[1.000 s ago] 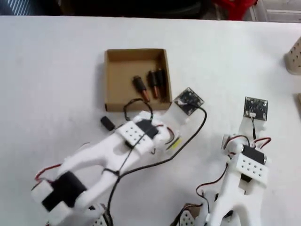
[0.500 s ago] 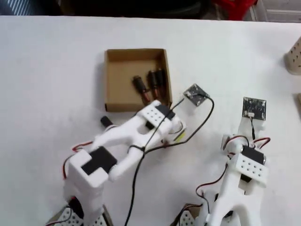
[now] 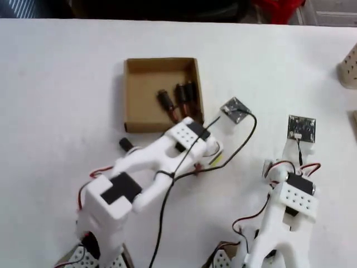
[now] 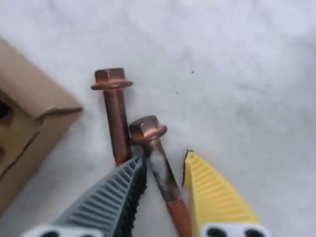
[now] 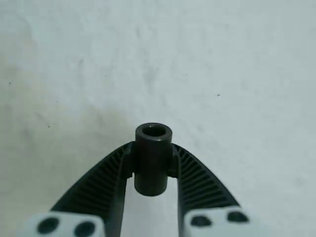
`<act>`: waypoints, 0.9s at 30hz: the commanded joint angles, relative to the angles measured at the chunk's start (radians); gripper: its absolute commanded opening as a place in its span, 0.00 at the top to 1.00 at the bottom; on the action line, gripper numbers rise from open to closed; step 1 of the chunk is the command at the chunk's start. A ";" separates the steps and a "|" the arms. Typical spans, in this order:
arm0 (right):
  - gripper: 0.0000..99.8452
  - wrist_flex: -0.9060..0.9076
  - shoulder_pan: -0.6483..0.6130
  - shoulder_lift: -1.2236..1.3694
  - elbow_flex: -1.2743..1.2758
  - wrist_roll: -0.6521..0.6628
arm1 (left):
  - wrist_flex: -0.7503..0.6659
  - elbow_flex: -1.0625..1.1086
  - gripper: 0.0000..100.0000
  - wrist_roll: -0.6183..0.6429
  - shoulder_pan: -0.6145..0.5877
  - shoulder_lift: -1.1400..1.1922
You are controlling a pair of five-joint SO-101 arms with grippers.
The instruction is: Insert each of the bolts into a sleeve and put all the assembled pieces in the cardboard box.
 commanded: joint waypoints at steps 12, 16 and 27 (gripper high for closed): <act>0.98 -0.018 -0.007 -0.025 -0.005 0.012 | 0.124 -0.212 0.97 0.052 -0.013 0.114; 0.98 -0.019 -0.007 -0.025 0.002 0.012 | 0.114 -0.143 0.98 0.052 -0.004 0.056; 0.98 -0.019 -0.008 -0.025 0.005 0.012 | -0.121 0.311 0.98 0.046 0.033 -0.358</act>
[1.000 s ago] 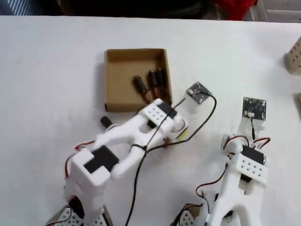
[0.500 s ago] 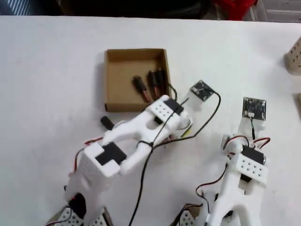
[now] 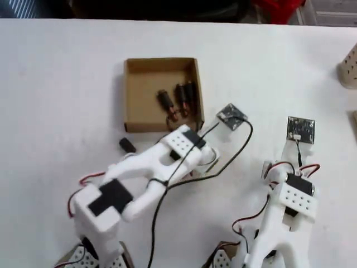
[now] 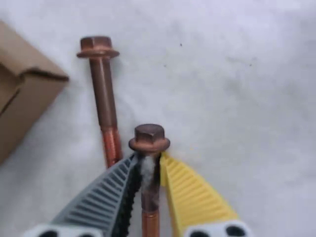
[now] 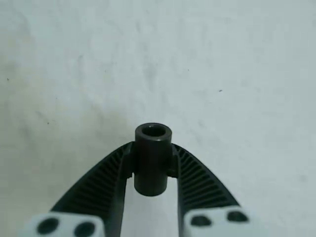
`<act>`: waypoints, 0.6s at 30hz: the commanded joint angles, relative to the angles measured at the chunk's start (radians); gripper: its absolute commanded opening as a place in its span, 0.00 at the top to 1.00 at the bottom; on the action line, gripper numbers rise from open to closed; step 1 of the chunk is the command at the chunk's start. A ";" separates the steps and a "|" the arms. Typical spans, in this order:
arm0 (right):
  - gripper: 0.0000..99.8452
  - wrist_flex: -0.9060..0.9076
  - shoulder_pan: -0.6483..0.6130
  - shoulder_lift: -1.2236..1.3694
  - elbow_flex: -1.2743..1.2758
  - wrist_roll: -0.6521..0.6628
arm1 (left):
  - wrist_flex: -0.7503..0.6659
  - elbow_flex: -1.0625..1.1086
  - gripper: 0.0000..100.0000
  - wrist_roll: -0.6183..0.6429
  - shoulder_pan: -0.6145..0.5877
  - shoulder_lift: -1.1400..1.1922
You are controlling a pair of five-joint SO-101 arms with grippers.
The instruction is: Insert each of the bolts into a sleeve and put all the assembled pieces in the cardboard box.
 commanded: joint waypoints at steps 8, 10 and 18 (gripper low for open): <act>0.98 -0.088 -0.077 -0.031 0.035 0.003 | -0.166 0.387 0.98 0.008 -0.030 -0.549; 0.98 -0.108 -0.114 -0.035 0.046 0.003 | -0.181 0.443 0.98 0.008 -0.056 -0.641; 0.98 -0.111 -0.383 -0.035 0.052 0.003 | -0.232 0.632 0.98 0.011 -0.271 -0.941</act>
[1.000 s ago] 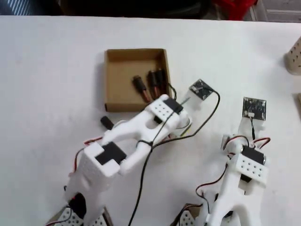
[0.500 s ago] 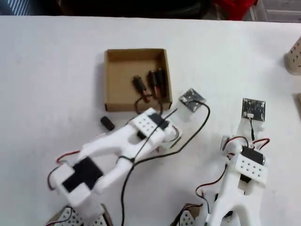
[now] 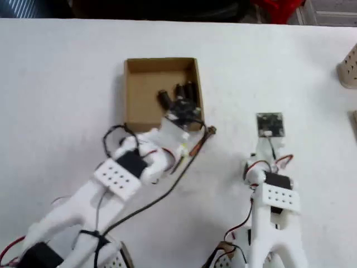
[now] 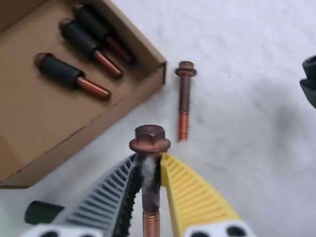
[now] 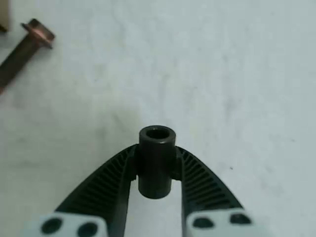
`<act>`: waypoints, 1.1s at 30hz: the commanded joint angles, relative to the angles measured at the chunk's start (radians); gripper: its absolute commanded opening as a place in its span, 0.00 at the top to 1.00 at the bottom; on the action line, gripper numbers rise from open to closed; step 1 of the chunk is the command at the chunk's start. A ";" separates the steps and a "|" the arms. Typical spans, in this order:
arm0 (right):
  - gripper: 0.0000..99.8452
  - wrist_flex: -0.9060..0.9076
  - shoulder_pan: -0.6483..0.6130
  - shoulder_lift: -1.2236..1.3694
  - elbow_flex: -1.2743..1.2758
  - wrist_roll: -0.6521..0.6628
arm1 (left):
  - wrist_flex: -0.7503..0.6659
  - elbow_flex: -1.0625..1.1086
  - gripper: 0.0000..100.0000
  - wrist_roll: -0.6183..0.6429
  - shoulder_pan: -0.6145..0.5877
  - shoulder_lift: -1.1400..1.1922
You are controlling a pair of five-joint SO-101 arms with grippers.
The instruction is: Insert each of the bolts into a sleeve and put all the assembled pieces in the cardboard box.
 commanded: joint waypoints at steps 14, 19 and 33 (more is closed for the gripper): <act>0.98 -0.182 -0.499 -0.027 -0.008 0.005 | -0.103 0.545 0.98 0.015 -0.453 -0.751; 0.98 -0.239 -0.654 -0.027 -0.008 0.003 | -0.094 0.687 0.98 0.015 -0.456 -0.975; 0.98 -1.004 -0.765 -0.025 0.278 -0.229 | 0.023 0.746 0.98 0.015 -0.455 -1.187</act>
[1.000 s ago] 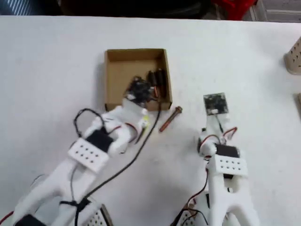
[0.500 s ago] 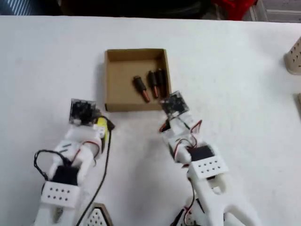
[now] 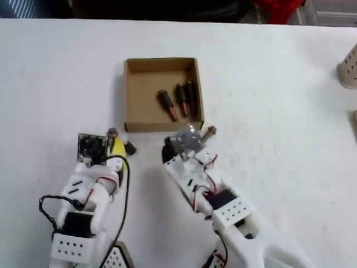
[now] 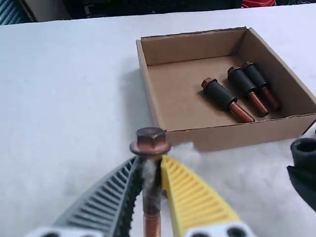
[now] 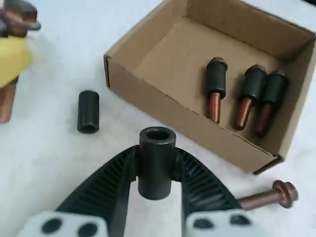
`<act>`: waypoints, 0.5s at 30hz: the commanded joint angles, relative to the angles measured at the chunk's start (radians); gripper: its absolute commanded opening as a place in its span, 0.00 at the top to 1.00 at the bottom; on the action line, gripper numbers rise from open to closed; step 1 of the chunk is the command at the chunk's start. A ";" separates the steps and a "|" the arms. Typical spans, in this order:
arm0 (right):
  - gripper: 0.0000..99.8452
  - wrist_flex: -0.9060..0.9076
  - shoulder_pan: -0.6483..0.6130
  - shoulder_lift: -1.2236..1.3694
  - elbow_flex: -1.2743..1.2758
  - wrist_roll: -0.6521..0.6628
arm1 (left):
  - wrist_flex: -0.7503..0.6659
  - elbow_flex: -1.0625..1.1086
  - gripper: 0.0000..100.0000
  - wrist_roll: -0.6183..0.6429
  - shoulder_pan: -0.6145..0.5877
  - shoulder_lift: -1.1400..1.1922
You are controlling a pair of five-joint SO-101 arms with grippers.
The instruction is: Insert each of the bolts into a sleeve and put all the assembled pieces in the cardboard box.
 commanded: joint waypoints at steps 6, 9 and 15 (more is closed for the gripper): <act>0.98 -0.472 -0.015 -0.027 0.144 -0.069 | -0.005 -0.005 0.98 0.014 -0.004 -0.024; 0.98 -0.593 -0.016 -0.027 0.198 -0.069 | -0.005 -0.005 0.98 0.014 -0.004 -0.024; 0.98 -0.645 -0.004 -0.018 0.213 -0.069 | -0.054 -0.005 0.98 0.014 -0.004 -0.022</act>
